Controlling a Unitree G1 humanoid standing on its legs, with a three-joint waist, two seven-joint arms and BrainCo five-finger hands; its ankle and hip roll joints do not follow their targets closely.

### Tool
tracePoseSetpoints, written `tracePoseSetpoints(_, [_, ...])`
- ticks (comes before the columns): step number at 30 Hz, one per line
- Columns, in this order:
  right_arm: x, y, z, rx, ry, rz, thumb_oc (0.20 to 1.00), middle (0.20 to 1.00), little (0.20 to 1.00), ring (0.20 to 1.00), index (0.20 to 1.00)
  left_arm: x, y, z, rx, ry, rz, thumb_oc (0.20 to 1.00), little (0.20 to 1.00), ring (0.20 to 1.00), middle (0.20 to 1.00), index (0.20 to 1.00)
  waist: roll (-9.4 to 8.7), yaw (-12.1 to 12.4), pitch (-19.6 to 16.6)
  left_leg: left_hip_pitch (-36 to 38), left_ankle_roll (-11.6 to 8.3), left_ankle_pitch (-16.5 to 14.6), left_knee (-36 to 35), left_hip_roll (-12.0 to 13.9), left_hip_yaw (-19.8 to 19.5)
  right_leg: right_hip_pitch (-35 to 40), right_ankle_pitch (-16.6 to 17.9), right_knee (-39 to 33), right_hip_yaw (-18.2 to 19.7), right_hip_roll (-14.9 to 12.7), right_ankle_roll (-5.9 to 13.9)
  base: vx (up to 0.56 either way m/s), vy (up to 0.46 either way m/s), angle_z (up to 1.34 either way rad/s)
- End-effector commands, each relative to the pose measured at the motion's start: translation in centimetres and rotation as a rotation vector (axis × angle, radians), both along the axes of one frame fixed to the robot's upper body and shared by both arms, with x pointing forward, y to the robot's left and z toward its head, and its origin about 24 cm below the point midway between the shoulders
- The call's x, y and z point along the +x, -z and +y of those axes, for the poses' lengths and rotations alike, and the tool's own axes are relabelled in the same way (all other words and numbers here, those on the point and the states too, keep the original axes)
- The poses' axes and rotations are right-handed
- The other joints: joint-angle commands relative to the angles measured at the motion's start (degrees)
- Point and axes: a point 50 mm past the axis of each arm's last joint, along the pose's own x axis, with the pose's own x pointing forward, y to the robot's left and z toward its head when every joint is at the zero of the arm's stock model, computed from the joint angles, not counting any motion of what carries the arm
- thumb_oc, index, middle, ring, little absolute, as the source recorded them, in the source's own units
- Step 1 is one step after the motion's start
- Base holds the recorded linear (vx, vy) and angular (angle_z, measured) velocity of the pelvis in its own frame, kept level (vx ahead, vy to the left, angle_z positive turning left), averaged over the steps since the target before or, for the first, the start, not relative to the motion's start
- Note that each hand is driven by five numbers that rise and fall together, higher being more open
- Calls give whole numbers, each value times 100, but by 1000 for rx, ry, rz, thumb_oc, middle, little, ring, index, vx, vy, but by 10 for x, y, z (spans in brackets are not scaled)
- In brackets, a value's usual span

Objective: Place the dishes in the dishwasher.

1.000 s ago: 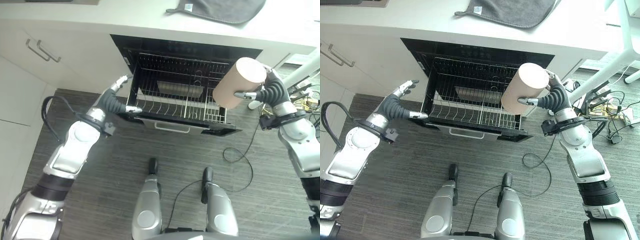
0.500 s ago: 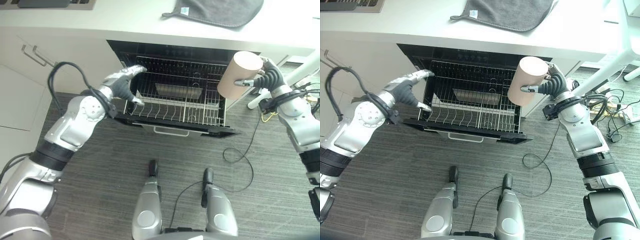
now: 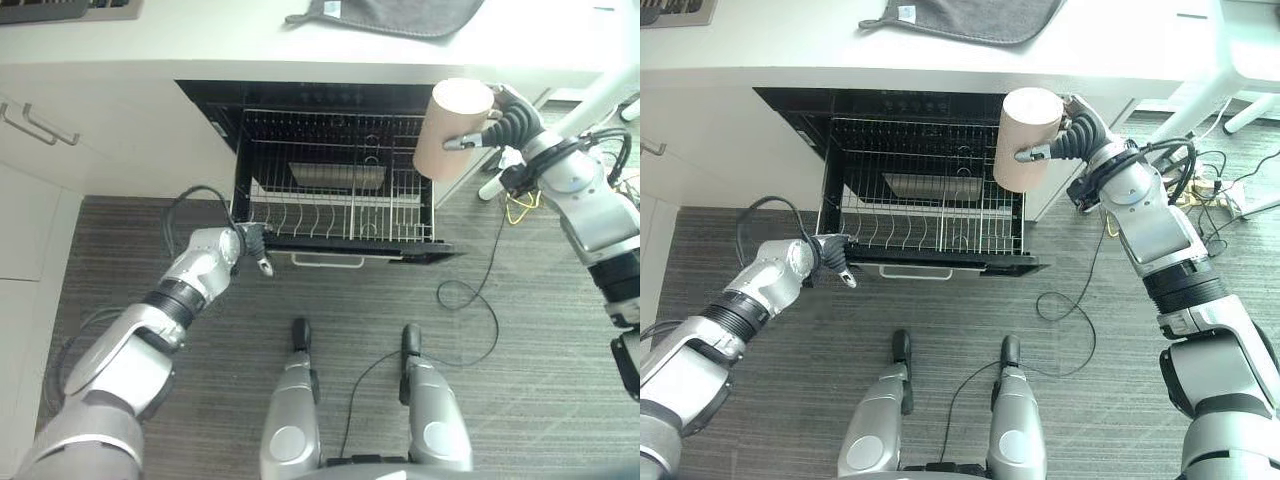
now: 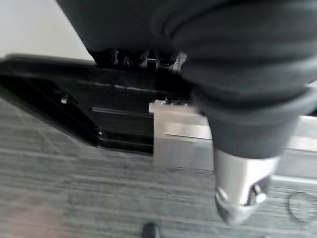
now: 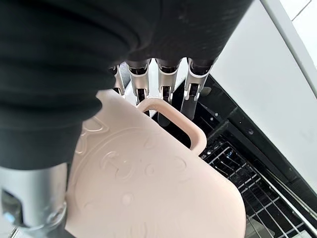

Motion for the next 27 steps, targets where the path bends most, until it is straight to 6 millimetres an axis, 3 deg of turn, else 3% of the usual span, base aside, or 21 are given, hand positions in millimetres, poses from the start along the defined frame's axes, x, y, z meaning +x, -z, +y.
tracePoseSetpoints(1, [-5,-27,11,-28,-51,-96,200,200,200,200,200,-5,14,14,32,-70,16,1000,1000,1000,1000,1000,-111,14,-370,-42,164,-1069,562,28,-60,-421,-855,591,130,107,44,-10,42,-5])
tracePoseSetpoints(4, [-6,-34,22,-53,-79,-111,200,200,200,200,200,-9,37,15,10,-136,65,1000,1000,1000,1000,1000,-101,-55,-332,-59,179,-1101,615,13,-8,-489,-878,656,193,112,43,-16,66,-14])
tracePoseSetpoints(8, [-5,-38,24,-76,-78,-105,200,200,200,200,200,-15,54,15,12,-165,158,1000,1000,1000,1000,1000,-85,-75,-287,-87,193,-1134,656,-22,-2,-543,-903,713,228,120,36,-23,45,-10])
tracePoseSetpoints(11, [0,-33,26,-82,-66,-48,200,200,200,200,200,-21,67,5,-120,-189,234,1000,1000,1000,1000,1000,-68,-41,-245,-159,185,-1170,744,-48,-32,-593,-947,790,239,123,14,-26,13,-4])
tracePoseSetpoints(16, [12,-20,13,-81,8,42,200,200,200,200,200,-47,95,-10,-158,-120,346,1000,1000,1000,1000,1000,-6,165,-143,-137,229,-1205,744,-99,-126,-559,-1010,845,117,113,-33,5,-16,0])
tracePoseSetpoints(19, [16,-20,-3,-50,65,71,200,200,200,200,200,-60,101,-15,-150,-77,401,1000,1000,1000,1000,1000,45,301,-118,-150,246,-1206,693,-149,-190,-525,-1021,803,28,102,-51,0,-19,2])
tracePoseSetpoints(27, [25,-14,-23,7,141,148,200,200,200,200,200,-79,117,-16,-90,-59,483,1000,1000,1000,1000,1000,21,485,-124,-178,294,-1147,550,-167,-302,-498,-979,706,-105,110,-52,39,-56,9])
